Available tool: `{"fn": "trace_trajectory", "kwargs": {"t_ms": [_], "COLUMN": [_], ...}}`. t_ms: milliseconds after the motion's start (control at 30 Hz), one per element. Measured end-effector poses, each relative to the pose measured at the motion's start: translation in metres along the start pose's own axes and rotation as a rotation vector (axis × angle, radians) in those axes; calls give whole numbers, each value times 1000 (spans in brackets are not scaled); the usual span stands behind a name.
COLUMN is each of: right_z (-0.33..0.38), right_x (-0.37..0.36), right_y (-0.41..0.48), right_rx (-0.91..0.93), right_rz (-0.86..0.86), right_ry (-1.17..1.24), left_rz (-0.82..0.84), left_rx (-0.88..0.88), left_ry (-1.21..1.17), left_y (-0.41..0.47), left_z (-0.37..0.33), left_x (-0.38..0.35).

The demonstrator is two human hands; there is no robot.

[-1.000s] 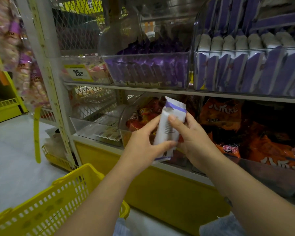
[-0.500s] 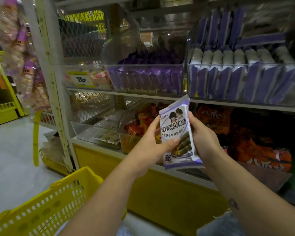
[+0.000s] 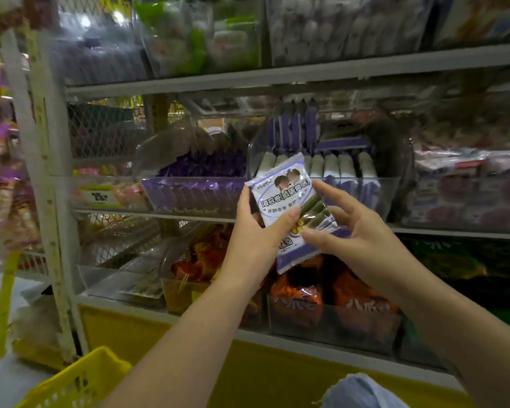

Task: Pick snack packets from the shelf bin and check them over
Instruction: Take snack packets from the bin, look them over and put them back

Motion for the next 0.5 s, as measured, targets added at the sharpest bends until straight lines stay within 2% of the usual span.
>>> {"fn": "trace_trajectory", "kwargs": {"t_ms": [100, 267, 400, 500], "right_z": [12, 36, 57, 69], "right_x": [34, 94, 141, 162], "right_y": [-6, -1, 14, 27], "right_rx": [17, 2, -87, -108], "right_rz": [-50, -114, -154, -164], "right_ry": [-130, -275, -638, -844], "left_rz": [38, 130, 123, 197], "left_rx": [-32, -49, -126, -177], "left_ry": [31, 361, 680, 880], "left_y": [19, 42, 60, 76], "left_z": [-17, -42, -60, -64], "left_x": [-22, -44, -54, -65]}}
Point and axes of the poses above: each hand's wrist, its own y-axis towards the middle knuckle, its own x-axis out of the back of the hand, z = x × y, the point moved 4 cm from there along y, towards the middle knuckle, and after that the axes turned 14 degrees about z, right-handed, at the moved point
